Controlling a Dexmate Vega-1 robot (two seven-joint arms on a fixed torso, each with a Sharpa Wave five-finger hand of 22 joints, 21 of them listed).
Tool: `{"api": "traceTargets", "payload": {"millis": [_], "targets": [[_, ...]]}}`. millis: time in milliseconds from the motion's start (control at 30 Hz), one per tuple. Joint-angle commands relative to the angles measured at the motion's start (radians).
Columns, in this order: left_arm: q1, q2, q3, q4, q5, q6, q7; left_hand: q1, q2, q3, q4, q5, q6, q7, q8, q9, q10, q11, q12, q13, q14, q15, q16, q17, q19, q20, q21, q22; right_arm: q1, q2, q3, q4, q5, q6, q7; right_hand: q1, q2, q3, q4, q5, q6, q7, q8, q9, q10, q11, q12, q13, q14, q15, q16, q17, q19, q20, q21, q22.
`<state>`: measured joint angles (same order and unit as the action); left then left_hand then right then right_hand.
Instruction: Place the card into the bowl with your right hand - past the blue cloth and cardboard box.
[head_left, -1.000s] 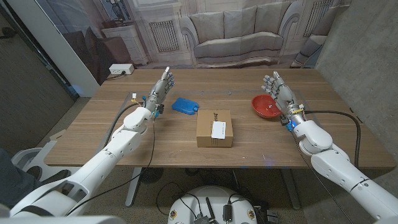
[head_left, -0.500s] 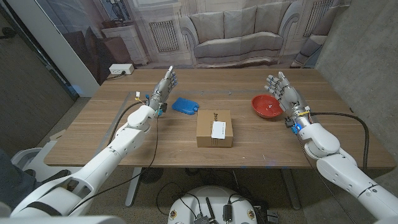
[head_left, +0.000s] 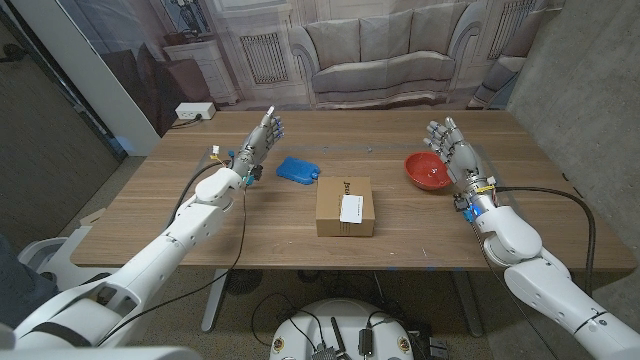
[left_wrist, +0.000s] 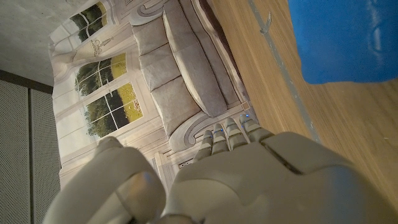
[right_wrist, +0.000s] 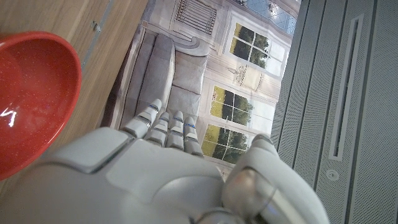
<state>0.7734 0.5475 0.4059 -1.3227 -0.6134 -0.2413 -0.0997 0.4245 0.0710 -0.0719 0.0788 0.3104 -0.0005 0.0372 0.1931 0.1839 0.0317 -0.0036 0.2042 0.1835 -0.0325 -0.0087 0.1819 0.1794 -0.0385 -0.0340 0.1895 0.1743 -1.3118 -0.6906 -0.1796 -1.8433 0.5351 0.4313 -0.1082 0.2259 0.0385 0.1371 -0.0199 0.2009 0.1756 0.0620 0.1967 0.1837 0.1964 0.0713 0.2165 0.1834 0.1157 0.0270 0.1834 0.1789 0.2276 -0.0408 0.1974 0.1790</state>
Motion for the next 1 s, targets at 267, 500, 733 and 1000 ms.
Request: {"api": "traceTargets", "payload": {"millis": [267, 500, 733, 1000], "targets": [[0.011, 0.04, -0.015, 0.004, -0.014, -0.024, -0.058, 0.007, 0.0, -0.002, -0.004, -0.002, 0.006, 0.003, 0.008, 0.002, 0.006, -0.002, 0.003, 0.004, 0.007, -0.004, 0.011, 0.003, 0.001, -0.059, 0.01, 0.005, -0.1, 0.023, 0.016, -0.109, -0.113, -0.019, -0.113, 0.009, 0.005, 0.002, -0.006, -0.002, 0.011, -0.006, 0.009, 0.006, 0.011, -0.004, 0.005, 0.003, 0.011, 0.002, 0.007, 0.004, 0.011, -0.01, 0.007, 0.003], [0.011, 0.05, -0.015, -0.001, -0.013, -0.018, -0.065, 0.008, 0.001, -0.003, -0.005, -0.003, 0.007, 0.003, 0.008, 0.002, 0.009, -0.003, 0.004, 0.004, 0.009, -0.007, 0.011, 0.003, 0.005, -0.058, 0.012, 0.005, -0.137, 0.037, 0.03, -0.139, -0.141, -0.003, -0.131, 0.013, 0.006, 0.004, -0.01, -0.002, 0.018, -0.01, 0.01, 0.006, 0.016, -0.005, 0.007, 0.003, 0.016, -0.002, 0.007, 0.004, 0.013, -0.01, 0.007, 0.003], [0.016, 0.064, -0.02, -0.01, -0.013, -0.02, -0.074, 0.01, 0.001, -0.003, -0.005, -0.004, 0.006, 0.003, 0.007, 0.002, 0.008, -0.005, 0.003, 0.004, 0.008, -0.007, 0.01, 0.003, 0.002, -0.057, 0.01, 0.005, -0.175, 0.053, 0.035, -0.166, -0.177, 0.01, -0.147, 0.018, 0.007, 0.005, -0.013, -0.002, 0.022, -0.012, 0.011, 0.006, 0.021, -0.008, 0.008, 0.003, 0.018, -0.004, 0.007, 0.003, 0.016, -0.011, 0.008, 0.003], [0.026, 0.071, -0.027, -0.01, -0.019, -0.03, -0.082, 0.011, 0.002, -0.004, -0.006, -0.006, 0.006, 0.002, 0.007, 0.002, 0.007, -0.003, 0.002, 0.004, 0.008, -0.007, 0.009, 0.003, -0.003, -0.054, 0.008, 0.005, -0.218, 0.071, 0.039, -0.193, -0.222, 0.027, -0.162, 0.022, 0.007, 0.006, -0.016, -0.003, 0.027, -0.011, 0.012, 0.006, 0.025, -0.008, 0.009, 0.003, 0.022, -0.005, 0.008, 0.003, 0.017, -0.012, 0.008, 0.003]]}}
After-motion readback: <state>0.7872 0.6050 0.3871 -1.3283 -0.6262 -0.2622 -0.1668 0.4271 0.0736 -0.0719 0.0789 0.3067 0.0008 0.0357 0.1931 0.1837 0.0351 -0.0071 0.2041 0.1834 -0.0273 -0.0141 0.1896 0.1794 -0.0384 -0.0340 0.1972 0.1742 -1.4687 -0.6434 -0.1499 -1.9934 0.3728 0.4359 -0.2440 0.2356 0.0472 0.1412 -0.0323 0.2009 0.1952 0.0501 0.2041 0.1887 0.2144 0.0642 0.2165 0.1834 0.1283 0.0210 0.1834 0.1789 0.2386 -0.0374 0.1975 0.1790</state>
